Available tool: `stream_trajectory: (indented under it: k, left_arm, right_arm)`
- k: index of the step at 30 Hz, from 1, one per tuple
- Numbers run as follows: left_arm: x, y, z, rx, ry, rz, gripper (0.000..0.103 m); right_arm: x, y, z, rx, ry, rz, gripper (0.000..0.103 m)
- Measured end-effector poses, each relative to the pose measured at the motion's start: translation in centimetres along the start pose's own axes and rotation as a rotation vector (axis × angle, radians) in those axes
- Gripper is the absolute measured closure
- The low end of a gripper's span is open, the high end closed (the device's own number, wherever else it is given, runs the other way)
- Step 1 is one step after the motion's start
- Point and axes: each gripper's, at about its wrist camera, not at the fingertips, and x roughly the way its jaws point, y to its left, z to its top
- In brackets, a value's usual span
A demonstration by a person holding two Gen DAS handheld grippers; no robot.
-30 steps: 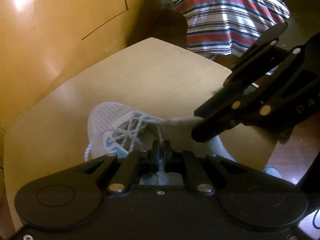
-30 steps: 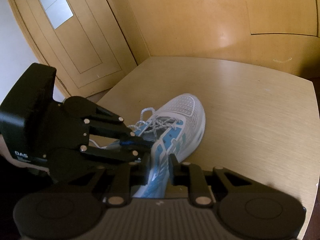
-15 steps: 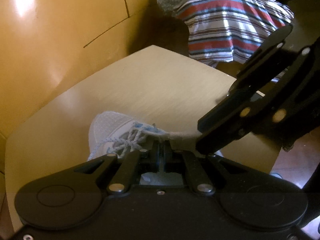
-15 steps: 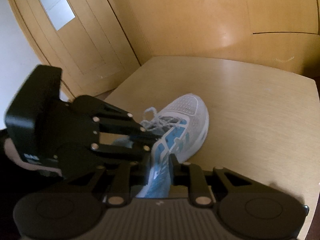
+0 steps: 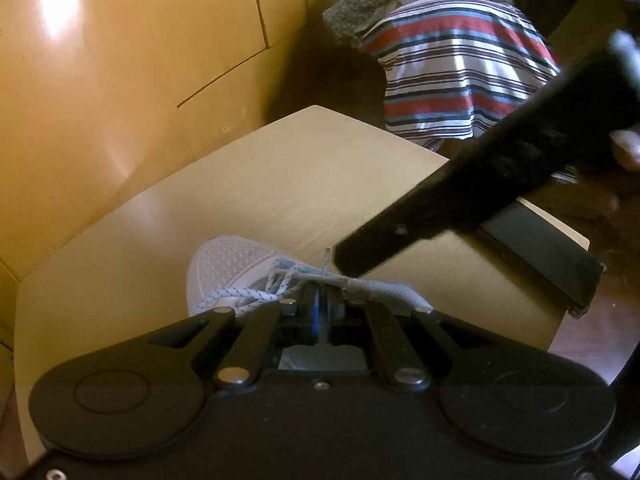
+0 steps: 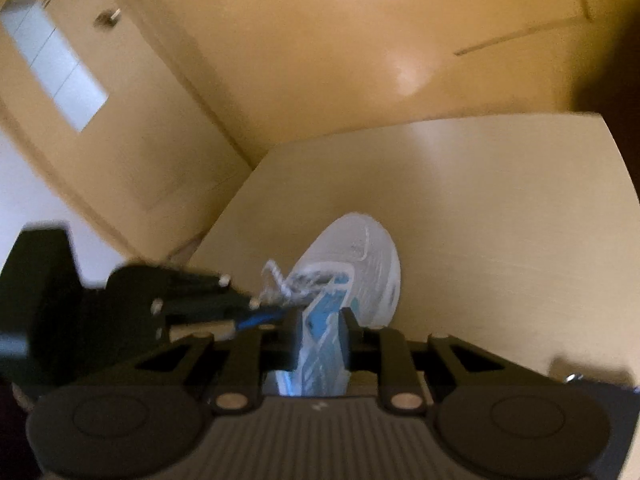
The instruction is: Lace up shoes with both hands
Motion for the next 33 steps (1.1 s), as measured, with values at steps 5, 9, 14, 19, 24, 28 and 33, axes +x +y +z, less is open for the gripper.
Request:
stream_trajectory:
  k: [5,9,14,19,24,28,33]
  left_arm:
    - [-0.1,0.1,0.1,-0.004,0.005,-0.005,0.103]
    - [-0.2,0.2,0.2,-0.004,0.005,-0.004,0.103]
    - [-0.5,-0.4,0.2,0.018,0.001,0.031,0.081]
    - [-2.3,-1.6,-0.4,0.106,-0.051,0.096,0.059]
    - [-4.1,-1.5,-1.3,0.135,-0.096,0.165,0.056]
    - [-4.2,-1.4,-1.8,0.14,-0.074,0.17,0.055]
    - [-3.5,-1.0,-1.9,0.146,-0.046,0.164,0.054]
  right_arm:
    - [1.5,-2.1,0.0,0.199,-0.001,0.035,0.08]
    - [2.0,-3.1,0.0,0.301,-0.004,0.077,0.086]
    - [2.1,-3.6,0.1,0.344,-0.03,0.118,0.1]
    - [-1.0,-4.4,1.7,0.337,-0.132,0.11,0.101]
    - [-6.7,-6.6,4.1,0.295,-0.332,-0.014,0.1]
    - [-12.3,-9.1,5.5,0.289,-0.502,-0.147,0.1]
    - [-16.8,-11.3,5.7,0.301,-0.63,-0.276,0.1]
